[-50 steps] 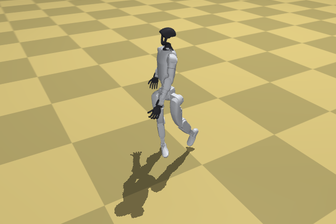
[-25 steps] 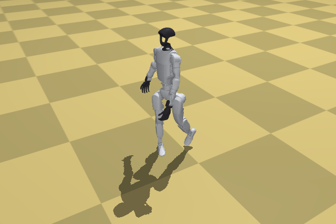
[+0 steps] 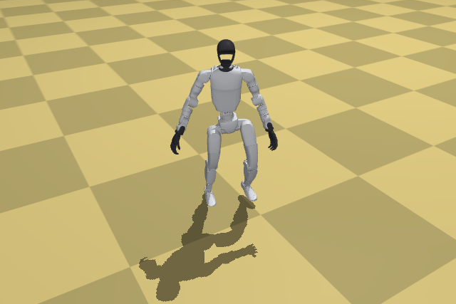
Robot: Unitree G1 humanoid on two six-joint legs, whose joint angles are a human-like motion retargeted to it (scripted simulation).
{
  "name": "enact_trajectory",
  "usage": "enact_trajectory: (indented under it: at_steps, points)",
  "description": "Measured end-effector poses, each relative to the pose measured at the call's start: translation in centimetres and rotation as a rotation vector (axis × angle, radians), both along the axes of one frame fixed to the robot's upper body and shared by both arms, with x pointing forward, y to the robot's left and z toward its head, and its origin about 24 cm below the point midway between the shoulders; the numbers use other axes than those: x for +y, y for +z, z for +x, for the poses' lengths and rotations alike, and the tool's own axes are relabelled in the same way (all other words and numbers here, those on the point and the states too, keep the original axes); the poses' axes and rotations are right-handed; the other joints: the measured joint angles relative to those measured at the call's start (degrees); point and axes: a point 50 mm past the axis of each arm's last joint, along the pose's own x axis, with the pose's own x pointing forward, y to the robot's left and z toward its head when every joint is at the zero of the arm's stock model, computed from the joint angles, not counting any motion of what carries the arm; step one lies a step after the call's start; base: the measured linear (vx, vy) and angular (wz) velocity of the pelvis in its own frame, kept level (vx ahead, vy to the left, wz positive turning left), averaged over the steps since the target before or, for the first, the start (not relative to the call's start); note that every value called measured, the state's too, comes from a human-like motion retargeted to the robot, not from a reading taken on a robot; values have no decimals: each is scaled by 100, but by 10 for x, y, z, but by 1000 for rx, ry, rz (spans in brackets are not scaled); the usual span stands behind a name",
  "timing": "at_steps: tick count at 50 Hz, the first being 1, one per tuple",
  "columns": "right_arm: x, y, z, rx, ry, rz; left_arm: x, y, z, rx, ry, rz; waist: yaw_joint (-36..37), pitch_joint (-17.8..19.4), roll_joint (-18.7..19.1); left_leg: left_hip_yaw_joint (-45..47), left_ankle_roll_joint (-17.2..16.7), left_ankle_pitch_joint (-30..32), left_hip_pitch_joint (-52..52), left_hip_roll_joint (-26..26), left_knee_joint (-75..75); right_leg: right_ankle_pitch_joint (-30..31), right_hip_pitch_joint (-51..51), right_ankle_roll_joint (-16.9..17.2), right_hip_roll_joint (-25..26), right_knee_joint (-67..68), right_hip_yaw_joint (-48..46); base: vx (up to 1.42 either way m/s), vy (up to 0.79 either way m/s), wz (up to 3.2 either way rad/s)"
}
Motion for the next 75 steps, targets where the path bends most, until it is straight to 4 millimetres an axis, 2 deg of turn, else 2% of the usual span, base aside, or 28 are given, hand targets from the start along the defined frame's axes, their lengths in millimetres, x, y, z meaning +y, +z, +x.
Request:
enact_trajectory:
  at_steps: [3, 7, 11, 13, 16, 20, 23, 25, 30, 33, 35, 38, 40, 42, 44, 46, 48, 50, 52, 55, 58, 60, 63, 65, 67, 69, 72, 75]
  points:
    - [-14, 10, 6, -16, 3, -58, 4, -2, -11, 36, 38, 25, 442, 260, 54, 311, -193, 242, 114, 11, -1484, -19, 140, -15, 69, -5, -293, 23, 23, 91]
    - [-26, 20, 11, -38, 15, -110, 7, -5, -33, 90, 92, 56, 1004, 627, 292, 832, -720, 502, 309, 103, -3276, -110, 504, -77, 310, -58, -632, 31, 27, 61]
    - [-27, 25, 18, -80, 36, -103, 3, -11, -63, 150, 139, 40, 1354, 796, 411, 1133, -1206, 483, 196, 77, -3826, -127, 829, -130, 380, -78, -891, 42, 29, 50]
    - [-21, 25, 22, -107, 50, -75, -1, -14, -79, 180, 158, 12, 1424, 791, 403, 1079, -1223, 477, 178, 2, -3826, -17, 929, -164, 356, -4, -1007, 50, 30, 57]
    - [-4, 18, 25, -139, 76, 0, -8, -17, -100, 222, 168, -43, 1414, 774, 430, 820, -1030, 418, 421, -116, -3826, 424, 1029, -285, 348, 382, -1199, 58, 32, 65]
    - [28, 2, 16, -112, 130, 170, -15, -19, -114, 262, 140, -108, 1342, 711, 618, 382, -673, 156, 941, -74, -3803, 1242, 554, -548, 487, 2042, -1248, 63, 31, 62]
    - [53, -12, 6, -43, 180, 287, -15, -19, -97, 241, 117, -115, 1215, 535, 693, 52, -488, -70, 1001, -36, -3562, 1295, -451, -558, 695, 3699, -992, 58, 24, 69]
    - [66, -20, -2, 13, 215, 337, -14, -19, -77, 204, 97, -107, 1093, 452, 736, -165, -427, -197, 1042, -38, -3385, 1050, -1031, -577, 829, 4422, -893, 56, 19, 83]
    - [83, -35, -29, 162, 283, 392, -12, -6, 1, 27, -23, -81, 679, 401, 820, -705, -341, -455, 1261, -115, -2990, 78, -1962, -814, 707, 4602, -1308, 54, 14, 98]
    - [84, -42, -44, 229, 297, 392, -15, 12, 55, -126, -125, -64, 370, 430, 818, -1037, -309, -545, 1478, -209, -2901, -179, -2244, -806, 598, 3738, -1633, 51, 7, 109]
    - [84, -45, -53, 258, 296, 383, -18, 28, 89, -238, -192, -51, 146, 462, 768, -1260, -311, -593, 1653, -312, -2896, -99, -2332, -682, 569, 2798, -1765, 51, 2, 110]
    - [78, -47, -60, 296, 284, 335, -24, 56, 135, -397, -259, -28, -197, 540, 562, -1587, -337, -671, 1968, -612, -2940, 467, -2291, -282, 450, 904, -1914, 53, -3, 105]
    - [72, -47, -62, 346, 282, 275, -28, 75, 161, -474, -264, 0, -389, 640, 423, -1757, -407, -743, 2239, -806, -3015, 927, -2240, 171, 371, -257, -2135, 58, -7, 80]
    - [70, -47, -62, 362, 279, 249, -31, 91, 177, -545, -285, 21, -511, 767, 344, -1886, -513, -795, 2594, -829, -3095, 1064, -2213, 486, 456, -824, -2466, 63, -18, 37]
    - [68, -47, -63, 371, 269, 236, -32, 99, 185, -586, -301, 27, -519, 815, 343, -1920, -649, -769, 2859, -720, -3151, 939, -2332, 486, 694, -837, -2680, 64, -25, -5]
    - [65, -47, -65, 381, 249, 226, -36, 99, 185, -595, -310, 17, -534, 781, 372, -2048, -663, -629, 3041, -738, -3132, 909, -2284, 486, 768, -837, -2737, 70, -5, 0]
    - [61, -47, -68, 391, 224, 219, -40, 91, 178, -575, -311, -5, -529, 720, 385, -2222, -663, -372, 3162, -806, -2996, 928, -2093, 414, 768, -837, -2655, 74, -2, -5]
    - [59, -48, -70, 404, 203, 217, -44, 76, 163, -525, -307, -39, -449, 669, 344, -2355, -694, 12, 3207, -894, -2663, 869, -1804, 281, 763, -837, -2477, 77, -13, -33]
    - [59, -48, -72, 421, 192, 225, -47, 55, 138, -438, -299, -84, -305, 615, 204, -2360, -664, 490, 2980, -1097, -1859, 678, -1486, 219, 648, -819, -2257, 77, -16, -52]
    - [62, -49, -70, 425, 201, 240, -50, 21, 88, -261, -278, -142, -116, 433, -23, -2038, -538, 1133, 1871, -1404, 226, 268, -1257, 158, 385, -601, -1978, 72, -14, -49]
    - [66, -45, -51, 363, 250, 222, -48, -4, 32, -73, -228, -158, 151, 378, -133, -1463, -249, 1320, 654, -1336, 1964, -14, -1063, 95, 298, -435, -1711, 67, -10, -71]
    - [71, -40, -32, 298, 297, 209, -45, -15, -4, 43, -189, -154, 434, 450, -240, -1078, 64, 1053, 63, -1202, 2586, -136, -894, 121, 263, -371, -1464, 64, -7, -112]
    - [81, -26, 3, 174, 376, 203, -39, -23, -52, 186, -116, -136, 885, 552, -460, -657, 459, 407, -585, -1053, 2557, -284, -735, 254, 163, -294, -1060, 60, -3, -122]
    - [87, -13, 28, 80, 427, 200, -35, -25, -78, 265, -57, -124, 1155, 603, -565, -497, 575, 148, -884, -962, 1990, -395, -679, 314, 122, -232, -813, 57, 2, -115]
    - [92, 2, 51, -15, 473, 190, -33, -25, -100, 326, 11, -115, 1401, 655, -586, -423, 524, 159, -968, -836, 874, -521, -611, 304, 156, -166, -596, 58, 6, -112]
    - [96, 16, 69, -105, 511, 173, -32, -24, -119, 372, 73, -110, 1656, 734, -470, -366, 299, 347, -813, -601, -605, -662, -452, 230, 325, -109, -397, 61, 10, -122]
    - [96, 34, 87, -222, 539, 136, -34, -24, -139, 416, 117, -110, 2032, 1003, -18, -138, -355, 700, -275, -72, -2776, -892, 134, 56, 767, -92, -137, 67, 16, -120]
    - [92, 39, 90, -271, 528, 113, -36, -24, -147, 428, 106, -106, 2177, 1168, 358, 240, -1033, 735, -72, 257, -3826, -1060, 780, -41, 1023, -172, -4, 71, 21, -56]
